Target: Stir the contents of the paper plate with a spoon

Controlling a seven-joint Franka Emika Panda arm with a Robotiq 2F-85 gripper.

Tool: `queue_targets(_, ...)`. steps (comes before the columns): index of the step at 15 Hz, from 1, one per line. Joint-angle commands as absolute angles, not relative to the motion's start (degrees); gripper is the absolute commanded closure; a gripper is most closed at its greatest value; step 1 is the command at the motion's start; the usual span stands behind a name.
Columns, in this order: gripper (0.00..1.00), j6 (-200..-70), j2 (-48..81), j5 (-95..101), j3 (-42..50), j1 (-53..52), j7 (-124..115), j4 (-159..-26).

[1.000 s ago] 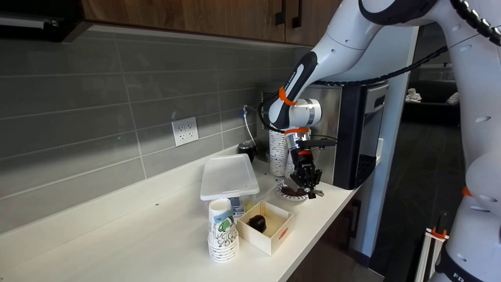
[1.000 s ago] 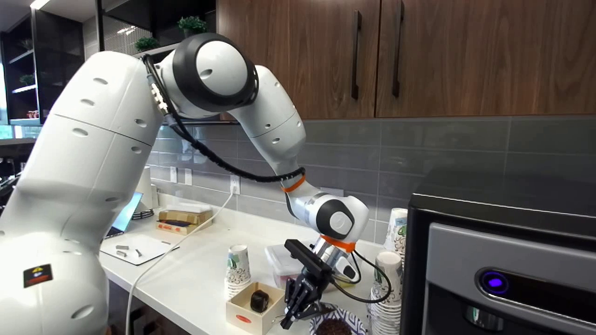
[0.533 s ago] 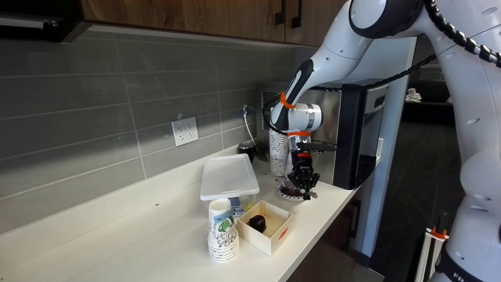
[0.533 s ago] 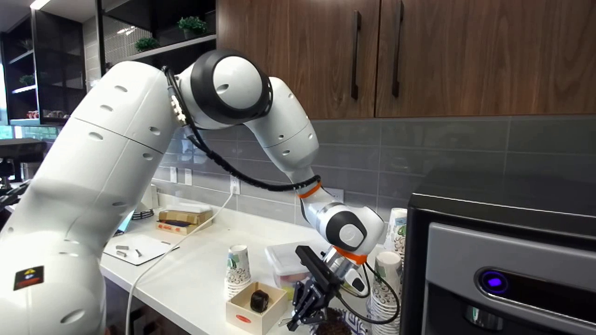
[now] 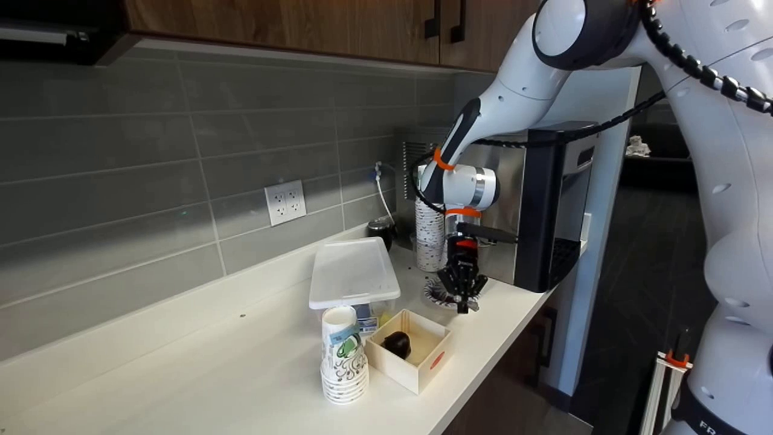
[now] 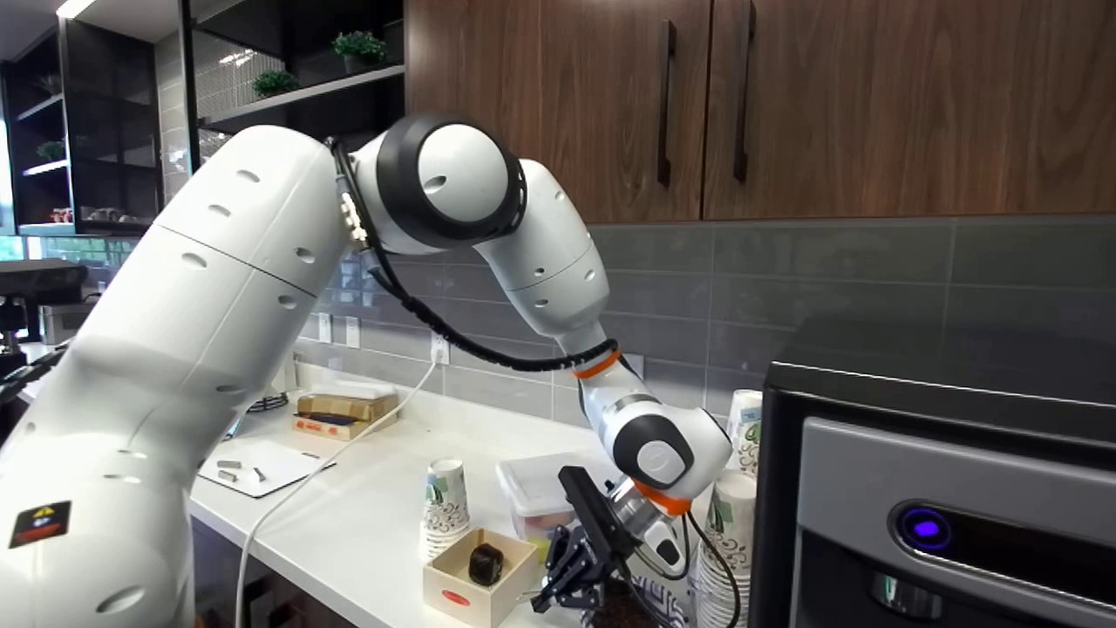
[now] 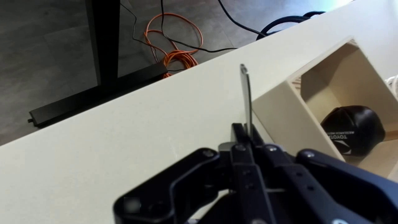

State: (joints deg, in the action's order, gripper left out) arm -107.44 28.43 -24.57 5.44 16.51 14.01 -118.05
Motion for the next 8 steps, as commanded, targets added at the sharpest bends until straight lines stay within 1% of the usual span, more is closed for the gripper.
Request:
queue_targets(1,0.99,-104.4,29.7,-28.2,4.9,18.2,15.1,-116.5)
queue_targets(8,0.99,-100.6,29.4,-27.7,5.8,17.6,12.7,-117.0)
